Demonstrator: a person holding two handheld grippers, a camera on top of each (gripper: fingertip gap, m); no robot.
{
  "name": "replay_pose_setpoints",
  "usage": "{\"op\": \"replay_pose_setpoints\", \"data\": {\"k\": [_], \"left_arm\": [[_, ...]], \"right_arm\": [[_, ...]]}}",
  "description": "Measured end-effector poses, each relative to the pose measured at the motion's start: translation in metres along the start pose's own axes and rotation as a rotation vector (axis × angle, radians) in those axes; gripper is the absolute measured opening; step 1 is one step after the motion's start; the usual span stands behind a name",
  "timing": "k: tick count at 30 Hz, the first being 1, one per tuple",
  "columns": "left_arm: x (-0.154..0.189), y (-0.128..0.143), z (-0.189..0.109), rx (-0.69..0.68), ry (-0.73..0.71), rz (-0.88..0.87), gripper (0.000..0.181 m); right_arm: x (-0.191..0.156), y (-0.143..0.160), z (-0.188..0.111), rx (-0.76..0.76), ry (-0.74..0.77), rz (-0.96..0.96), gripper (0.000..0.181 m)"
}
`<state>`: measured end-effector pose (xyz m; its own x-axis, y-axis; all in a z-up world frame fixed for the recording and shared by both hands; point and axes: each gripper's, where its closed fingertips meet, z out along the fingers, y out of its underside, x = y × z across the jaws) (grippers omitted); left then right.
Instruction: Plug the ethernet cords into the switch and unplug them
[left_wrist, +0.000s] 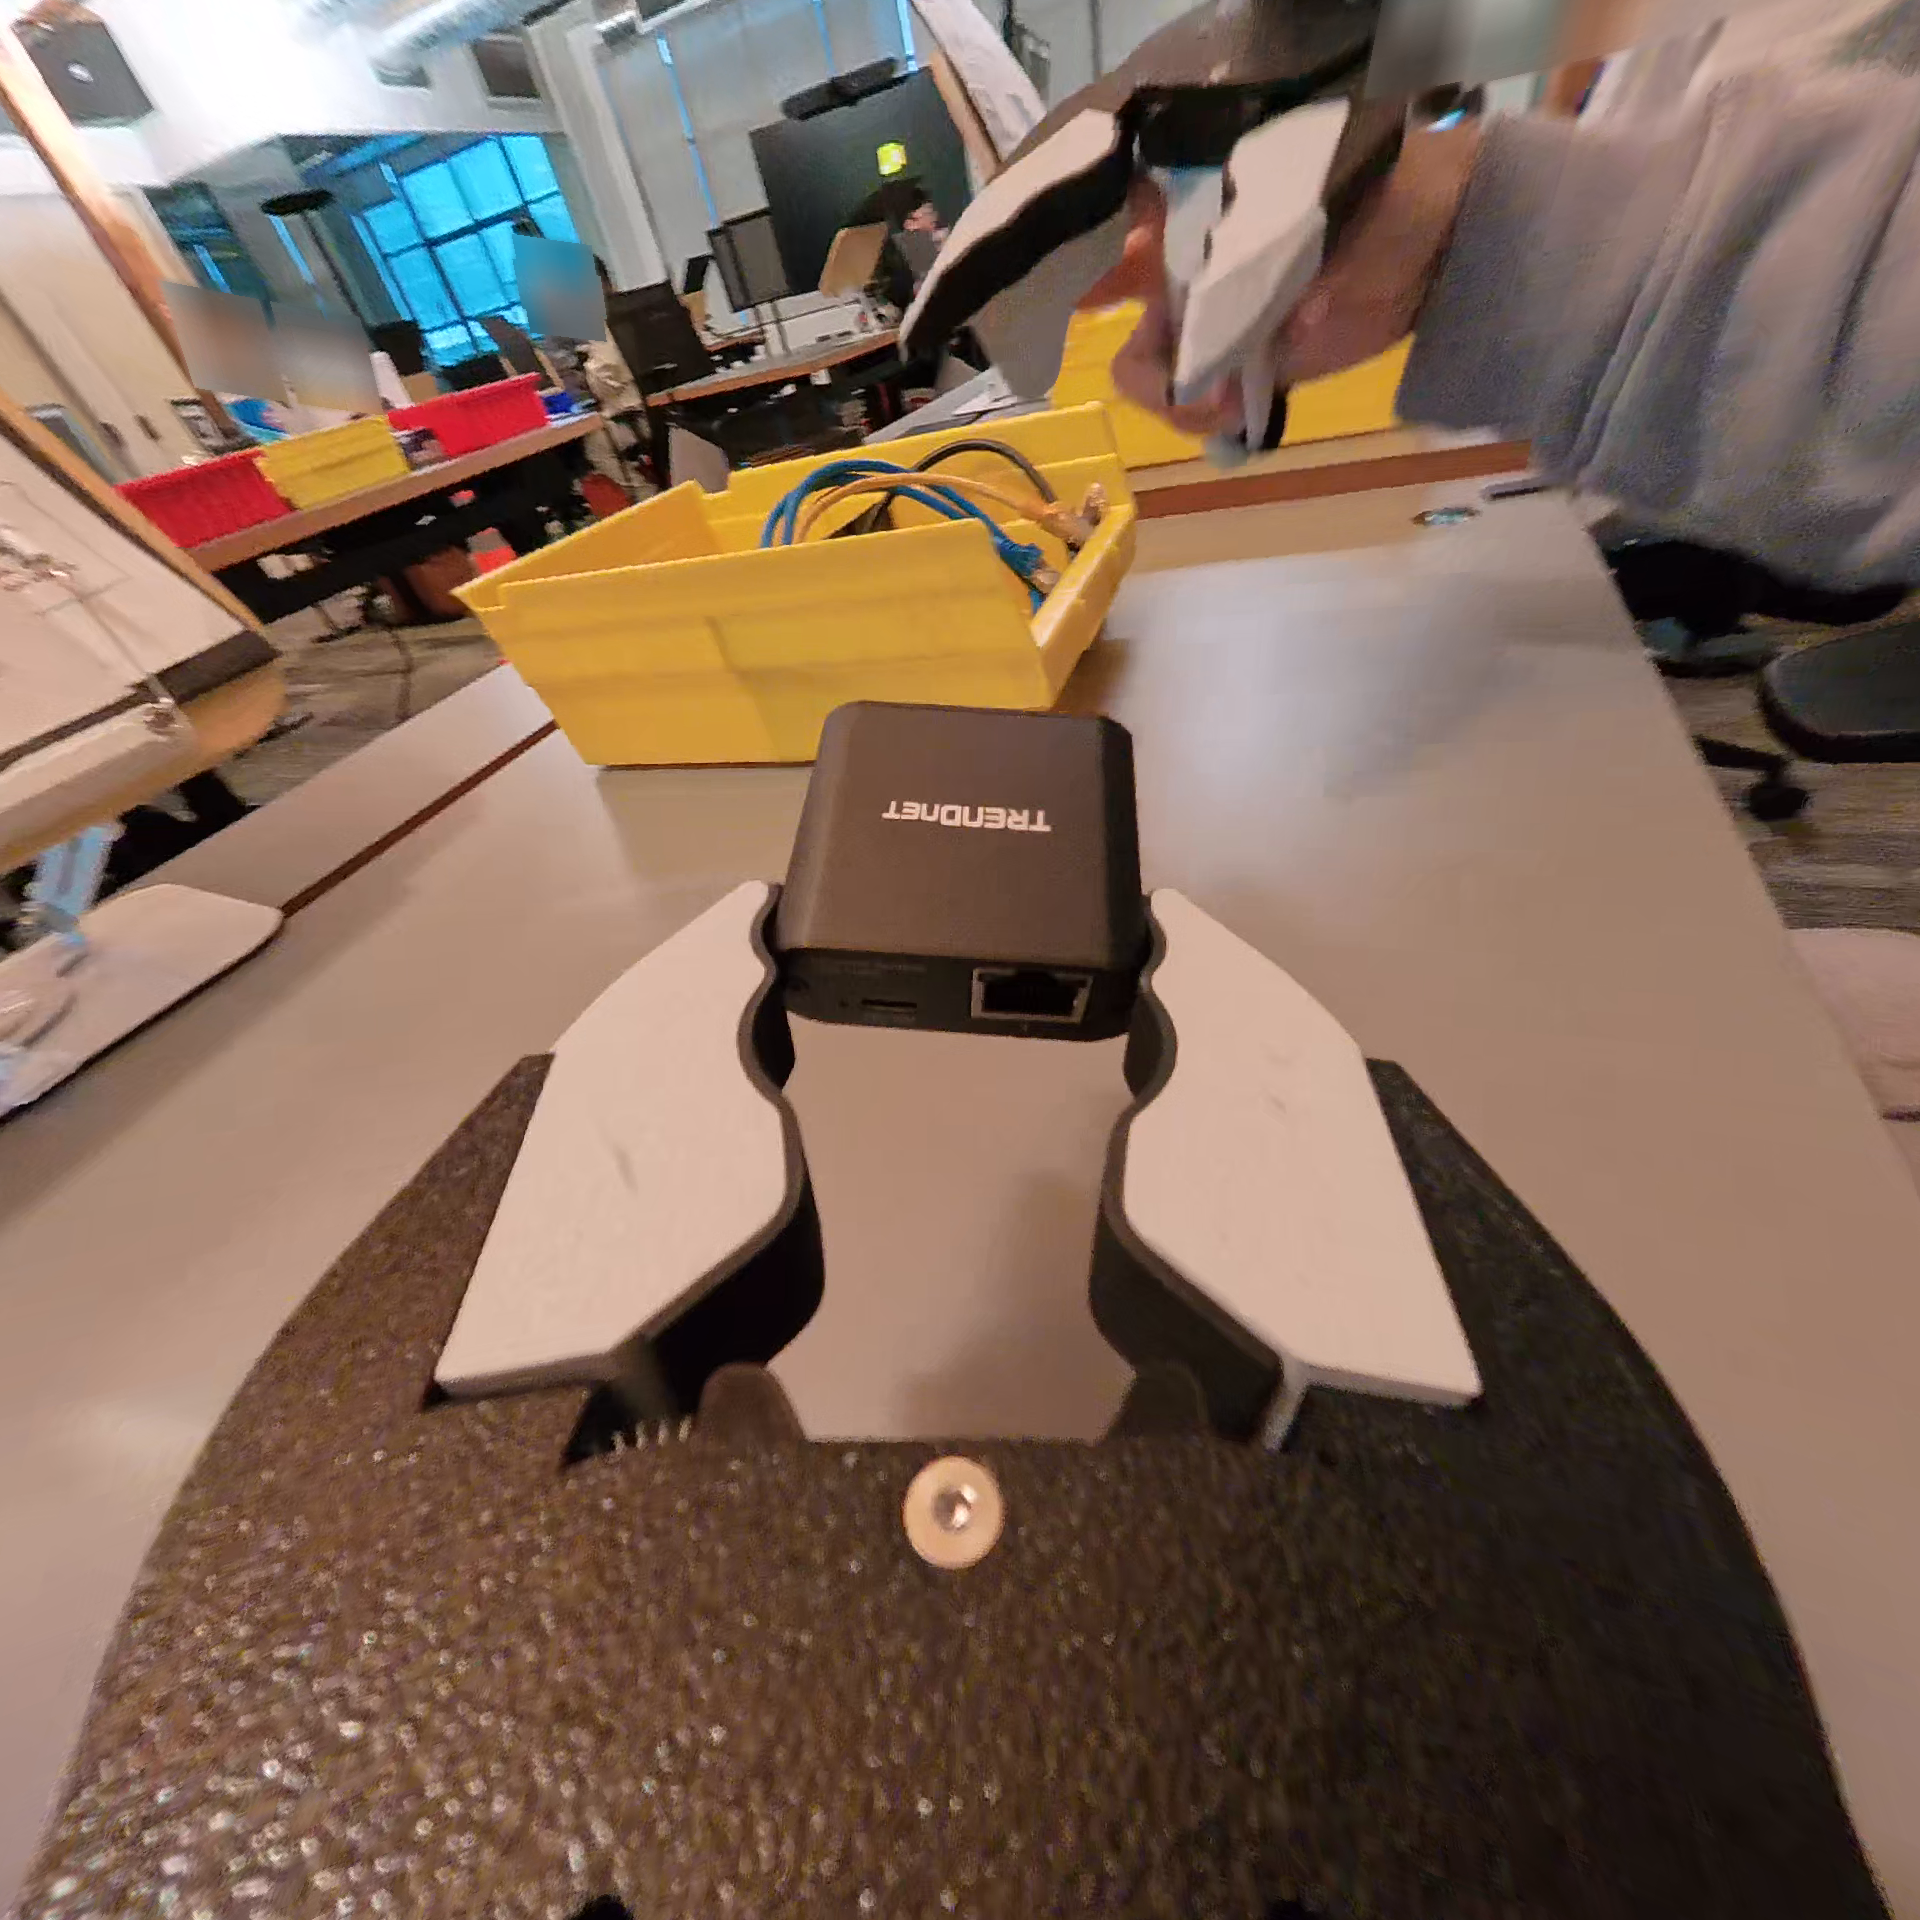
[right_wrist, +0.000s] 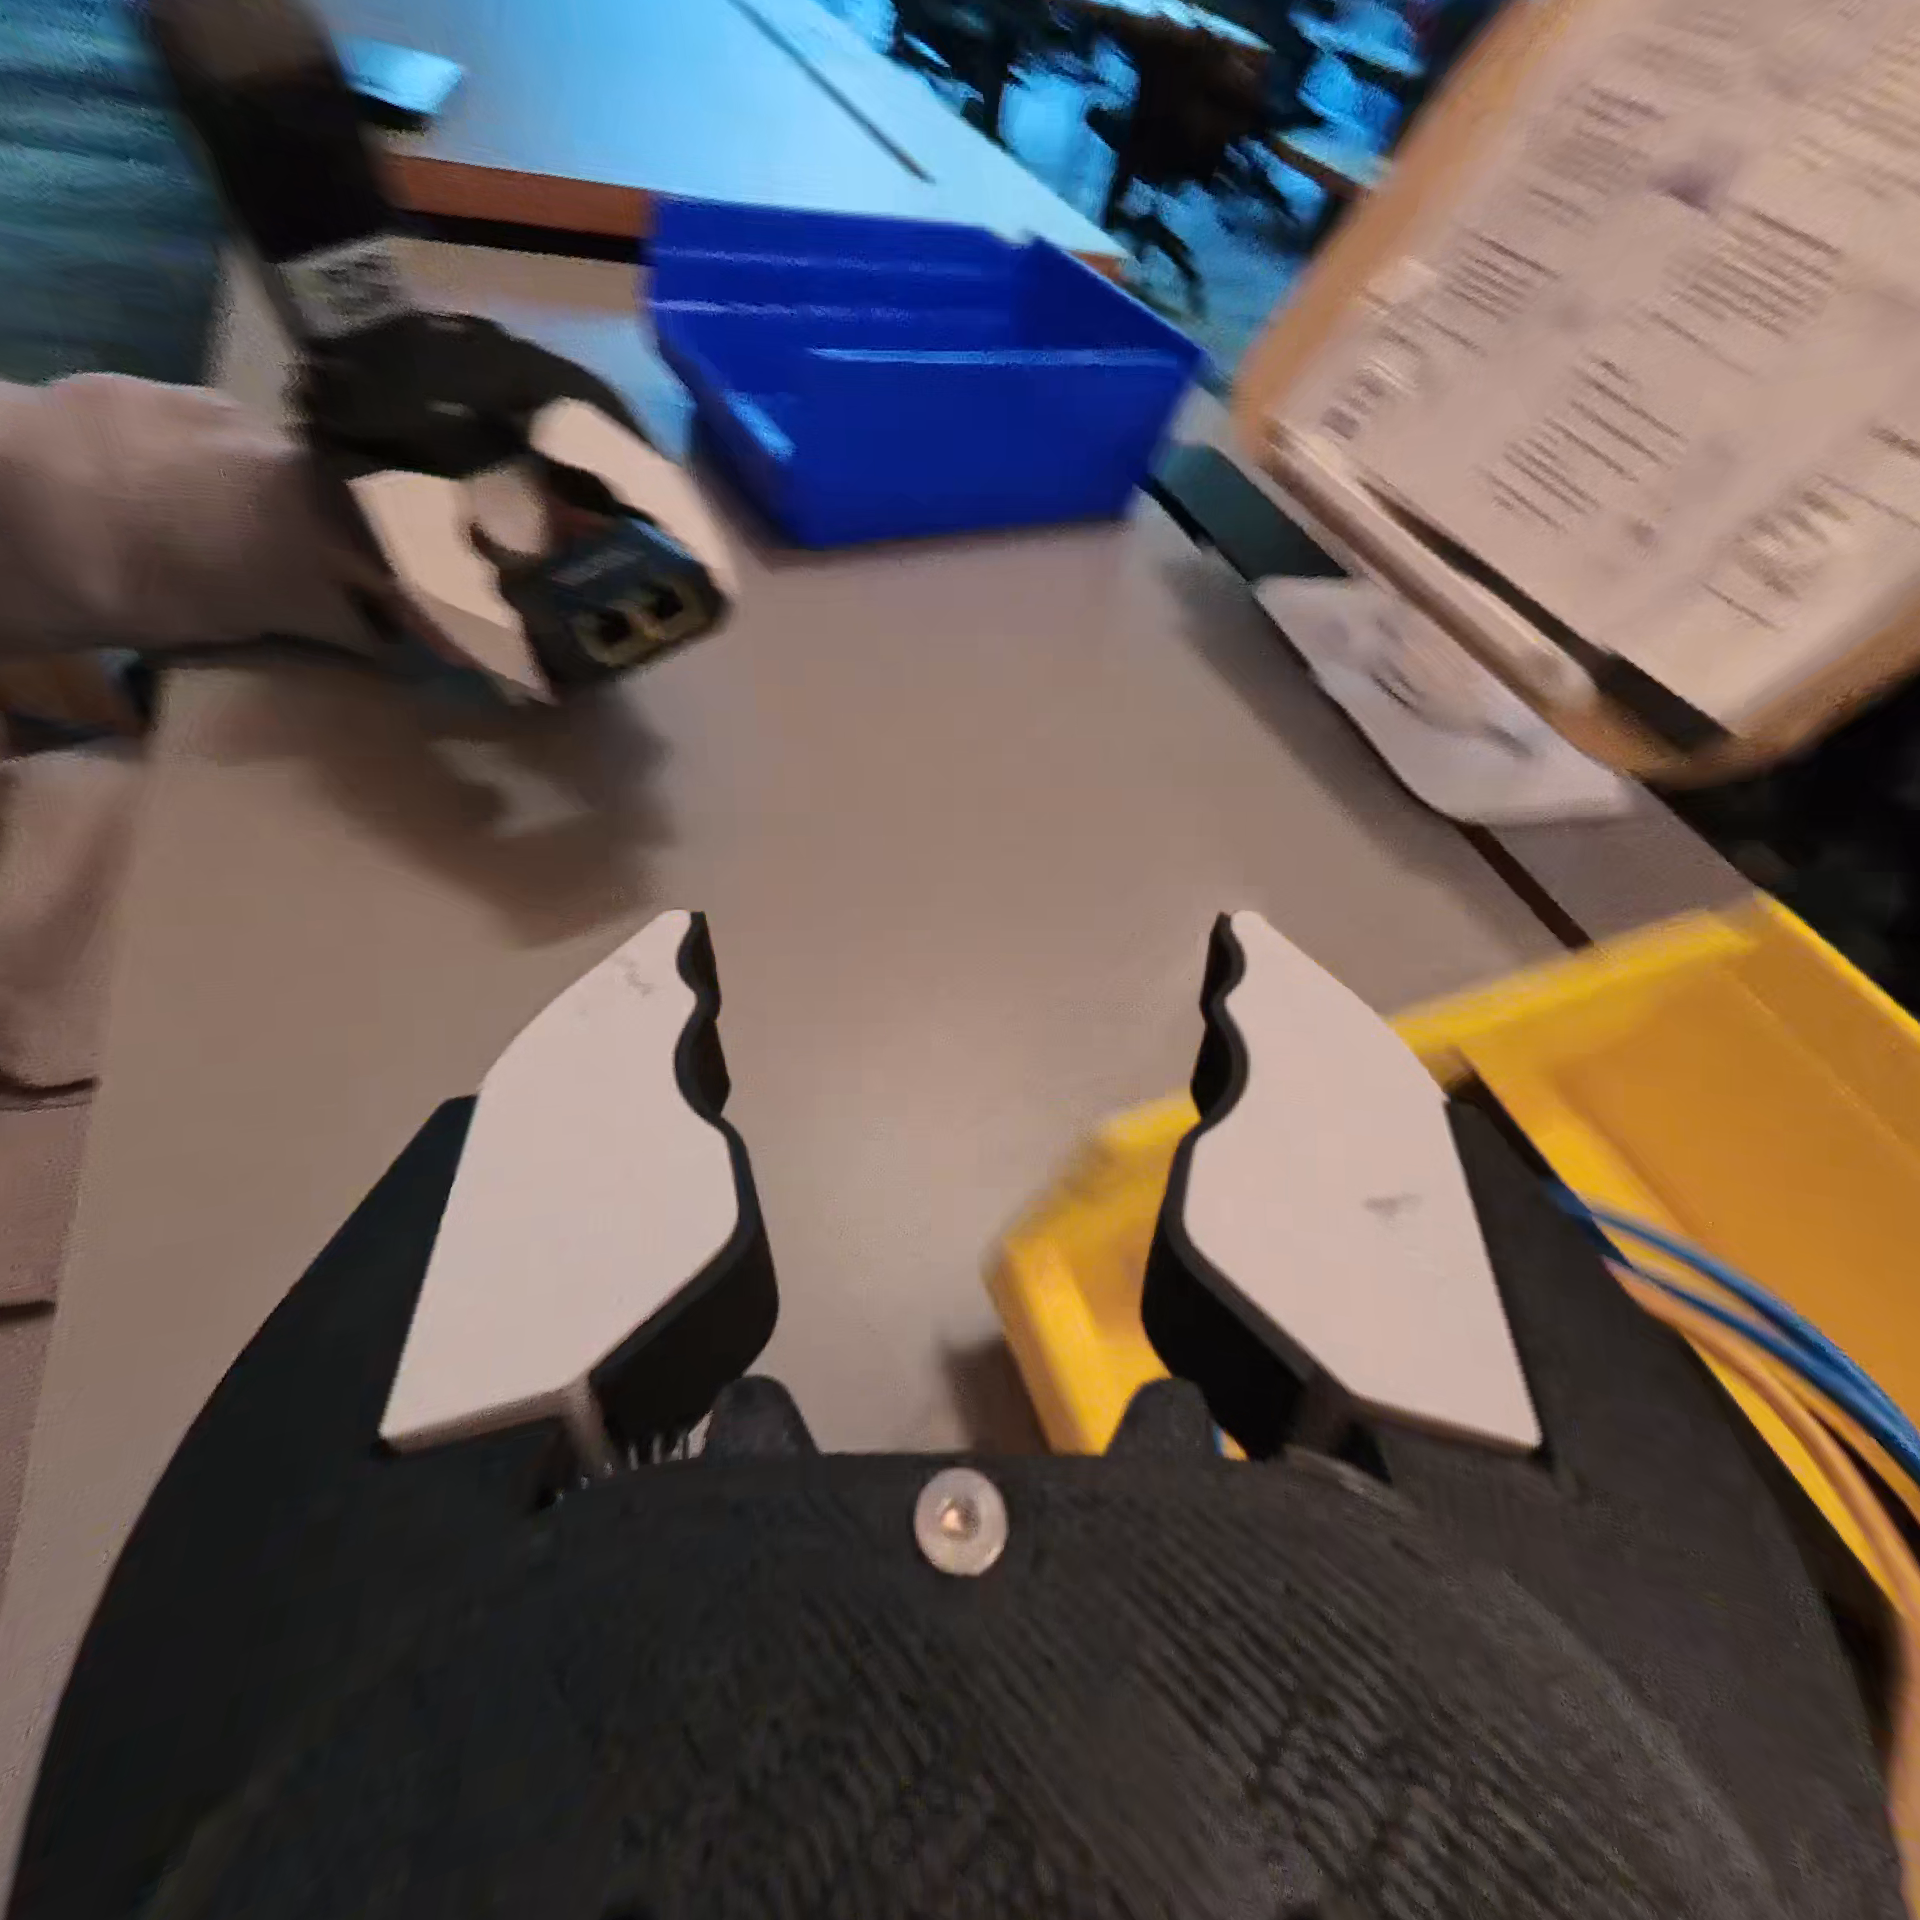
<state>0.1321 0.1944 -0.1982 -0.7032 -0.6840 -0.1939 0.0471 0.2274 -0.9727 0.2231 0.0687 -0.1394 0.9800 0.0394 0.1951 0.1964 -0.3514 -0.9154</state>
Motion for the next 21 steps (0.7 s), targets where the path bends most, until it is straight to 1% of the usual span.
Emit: {"op": "replay_pose_setpoints", "data": {"k": [2, 4, 7, 8, 11, 17, 18, 19, 21], "left_arm": [[0.007, -0.005, -0.002, 0.033, 0.064, -0.050, 0.061], [0.015, -0.013, -0.005, 0.086, 0.142, -0.116, 0.061], [0.019, -0.020, -0.011, 0.122, 0.194, -0.134, 0.061], [0.018, -0.019, -0.012, 0.114, 0.195, -0.122, 0.061], [0.021, -0.016, -0.014, 0.088, 0.225, -0.103, 0.061], [0.029, -0.011, -0.014, 0.052, 0.269, -0.090, 0.061], [0.030, -0.011, -0.014, 0.047, 0.272, -0.086, 0.061], [0.031, -0.011, -0.014, 0.045, 0.281, -0.085, 0.061], [0.031, -0.011, -0.014, 0.046, 0.274, -0.074, 0.061]], "right_arm": [[-0.039, -0.009, 0.034, 0.041, -0.085, -0.077, 0.085], [-0.068, -0.016, 0.062, 0.075, -0.146, -0.098, 0.084], [-0.098, -0.031, 0.089, 0.167, -0.247, -0.068, 0.085], [-0.104, -0.036, 0.093, 0.197, -0.274, -0.053, 0.083], [-0.110, -0.042, 0.106, 0.231, -0.287, -0.018, 0.080], [-0.126, -0.038, 0.118, 0.188, -0.336, -0.056, 0.074], [-0.128, -0.038, 0.119, 0.185, -0.352, -0.057, 0.071], [-0.131, -0.038, 0.120, 0.180, -0.371, -0.060, 0.062], [-0.130, -0.038, 0.122, 0.176, -0.370, -0.073, 0.059]]}}
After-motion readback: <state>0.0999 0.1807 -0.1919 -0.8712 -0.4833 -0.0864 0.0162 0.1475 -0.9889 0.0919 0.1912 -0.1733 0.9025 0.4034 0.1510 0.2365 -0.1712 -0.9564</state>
